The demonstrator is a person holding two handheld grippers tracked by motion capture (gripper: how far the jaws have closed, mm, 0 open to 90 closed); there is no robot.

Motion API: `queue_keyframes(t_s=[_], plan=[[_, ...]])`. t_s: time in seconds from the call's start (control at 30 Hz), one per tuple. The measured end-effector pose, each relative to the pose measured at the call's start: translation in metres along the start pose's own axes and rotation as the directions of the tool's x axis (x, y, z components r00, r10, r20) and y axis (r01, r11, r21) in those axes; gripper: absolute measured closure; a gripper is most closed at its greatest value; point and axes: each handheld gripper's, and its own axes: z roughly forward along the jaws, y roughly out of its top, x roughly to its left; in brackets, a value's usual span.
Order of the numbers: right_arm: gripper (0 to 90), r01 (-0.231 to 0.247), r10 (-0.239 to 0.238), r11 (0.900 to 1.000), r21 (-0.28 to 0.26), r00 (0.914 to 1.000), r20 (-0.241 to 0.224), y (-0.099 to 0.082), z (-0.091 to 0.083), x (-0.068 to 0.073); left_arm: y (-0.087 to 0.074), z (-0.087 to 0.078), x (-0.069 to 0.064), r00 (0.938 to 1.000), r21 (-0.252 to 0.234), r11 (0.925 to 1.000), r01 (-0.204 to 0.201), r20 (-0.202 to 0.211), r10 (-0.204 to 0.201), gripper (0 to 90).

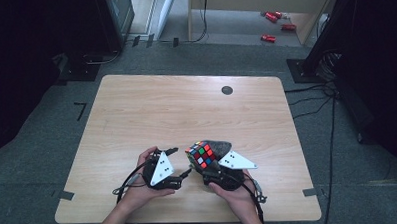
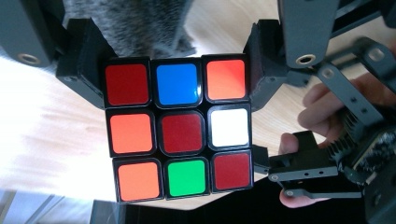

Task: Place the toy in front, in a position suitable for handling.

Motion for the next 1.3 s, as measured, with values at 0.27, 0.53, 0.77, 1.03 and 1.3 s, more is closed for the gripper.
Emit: queue_keyframes(t_s=[0.27,0.53,0.77,1.03,1.3], plan=[[33.9,-0.061,0.062,0.9966,0.055,0.9979,-0.016,0.002,0.006,0.014,0.0,0.004,-0.015,0.9916,0.003,0.9921,-0.125,-0.032,0.125,20.0],[33.9,-0.099,0.103,0.9903,0.098,0.9939,-0.04,0.0,0.011,0.019,0.001,0.001,-0.019,0.987,-0.02,0.9873,-0.157,-0.035,0.157,31.5],[33.5,-0.156,0.165,0.9826,0.1,0.9828,-0.083,0.0,0.011,0.015,0.001,-0.002,-0.017,0.9889,-0.024,0.9889,-0.147,-0.027,0.146,33.4],[33.7,-0.196,0.206,0.9743,0.111,0.9743,-0.091,0.001,0.01,0.013,0.002,-0.001,-0.019,0.9914,-0.038,0.9915,-0.125,-0.046,0.123,27.7],[33.5,-0.199,0.211,0.9726,0.121,0.9724,-0.1,0.0,0.012,0.012,0.002,-0.004,-0.019,0.9919,-0.053,0.9906,-0.126,-0.021,0.125,33.8]])
